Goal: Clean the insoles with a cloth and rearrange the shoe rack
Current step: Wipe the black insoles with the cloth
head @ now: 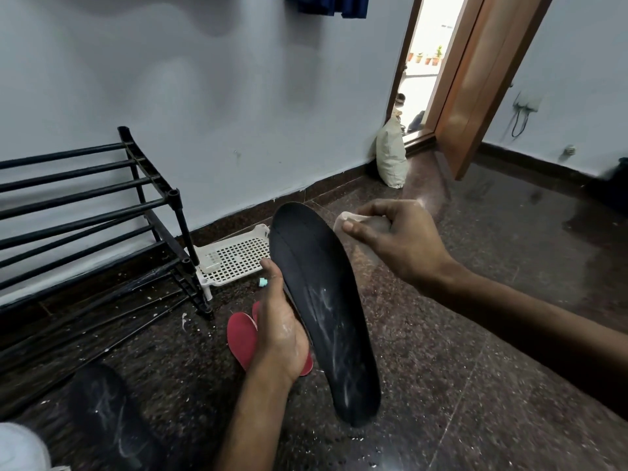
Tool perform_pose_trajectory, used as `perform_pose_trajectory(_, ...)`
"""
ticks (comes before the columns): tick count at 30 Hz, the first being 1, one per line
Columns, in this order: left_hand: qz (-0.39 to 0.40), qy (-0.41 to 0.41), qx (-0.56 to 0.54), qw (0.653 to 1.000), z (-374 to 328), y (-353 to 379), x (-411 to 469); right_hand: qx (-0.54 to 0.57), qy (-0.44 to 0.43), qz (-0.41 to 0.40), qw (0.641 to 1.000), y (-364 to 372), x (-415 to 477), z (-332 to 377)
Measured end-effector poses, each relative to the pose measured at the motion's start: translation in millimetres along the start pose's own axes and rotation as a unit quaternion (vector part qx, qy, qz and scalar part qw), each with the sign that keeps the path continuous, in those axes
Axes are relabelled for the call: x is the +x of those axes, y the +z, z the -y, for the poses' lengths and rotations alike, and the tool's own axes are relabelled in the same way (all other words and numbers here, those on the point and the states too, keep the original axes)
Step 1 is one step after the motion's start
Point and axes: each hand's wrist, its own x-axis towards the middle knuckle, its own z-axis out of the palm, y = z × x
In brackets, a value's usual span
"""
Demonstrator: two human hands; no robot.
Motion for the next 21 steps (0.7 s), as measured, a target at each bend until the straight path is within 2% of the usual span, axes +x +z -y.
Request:
perform_pose_trajectory(2, -0.024, -0.004, 0.010, 1.000, 2, 6, -2, -0.009, -0.048, -0.017, 0.999, -2, 4, 10)
perform_pose_trajectory(5, -0.074, -0.004, 0.019, 0.997, 9, 8, -1, -0.010, -0.067, 0.024, 0.997, 3, 7, 16)
perform_pose_trajectory(7, -0.088, 0.003, 0.022, 0.996, 18, 4, 5, -0.051, -0.081, 0.041, 0.995, 11, 8, 10)
perform_pose_trajectory(10, -0.107, 0.021, 0.025, 0.994, 31, -4, 10, -0.160, -0.162, -0.013, 0.974, 17, 18, -5)
perform_pose_trajectory(12, -0.126, 0.033, 0.029, 0.991, 27, -5, 9, -0.215, -0.178, -0.037, 0.959, 12, 27, -11)
perform_pose_trajectory(16, -0.149, 0.020, 0.021, 0.988, 26, -12, 12, -0.220, -0.134, -0.038, 0.965, 4, 34, -17)
perform_pose_trajectory(21, -0.170, 0.000, 0.018, 0.985, 13, -8, 10, -0.116, -0.004, 0.041, 0.992, 11, 26, -9)
